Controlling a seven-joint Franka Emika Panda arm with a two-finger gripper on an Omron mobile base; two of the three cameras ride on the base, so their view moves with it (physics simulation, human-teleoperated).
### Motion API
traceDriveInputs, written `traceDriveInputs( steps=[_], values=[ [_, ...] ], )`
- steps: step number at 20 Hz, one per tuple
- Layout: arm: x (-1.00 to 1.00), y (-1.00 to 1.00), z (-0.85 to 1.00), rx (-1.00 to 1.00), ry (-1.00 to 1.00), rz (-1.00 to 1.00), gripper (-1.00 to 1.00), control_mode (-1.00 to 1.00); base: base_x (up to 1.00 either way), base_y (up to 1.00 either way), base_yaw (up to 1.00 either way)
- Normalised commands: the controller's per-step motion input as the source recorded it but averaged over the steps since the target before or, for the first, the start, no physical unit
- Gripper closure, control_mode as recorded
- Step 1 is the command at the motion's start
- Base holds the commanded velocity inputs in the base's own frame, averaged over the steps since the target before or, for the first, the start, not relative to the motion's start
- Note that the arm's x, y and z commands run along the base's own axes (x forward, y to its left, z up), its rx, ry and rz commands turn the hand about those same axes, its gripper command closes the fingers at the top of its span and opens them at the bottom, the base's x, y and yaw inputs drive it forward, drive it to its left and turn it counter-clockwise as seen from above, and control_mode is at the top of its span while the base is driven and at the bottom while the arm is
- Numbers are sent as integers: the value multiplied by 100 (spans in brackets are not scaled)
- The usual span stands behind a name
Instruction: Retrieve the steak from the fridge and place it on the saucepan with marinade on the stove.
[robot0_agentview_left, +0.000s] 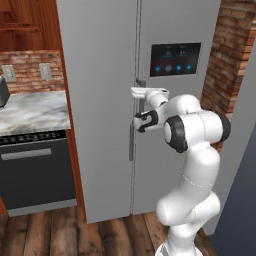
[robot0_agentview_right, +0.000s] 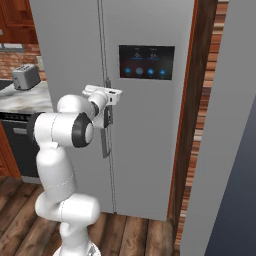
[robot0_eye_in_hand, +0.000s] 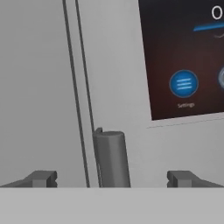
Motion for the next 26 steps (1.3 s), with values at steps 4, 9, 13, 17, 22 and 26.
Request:
traceDriveInputs(
  steps=[4,9,13,17,22,26],
  values=[
    [26,0,-3,0,0,0,-100,-100,0,0,0],
    [22,0,-7,0,0,0,-100,-100,0,0,0],
    [23,0,-7,0,0,0,-100,-100,0,0,0],
    [7,0,0,0,0,0,-100,-100,0,0,0],
    [0,0,0,0,0,0,-100,-100,0,0,0],
    [19,0,0,0,0,0,-100,-100,0,0,0]
  ],
)
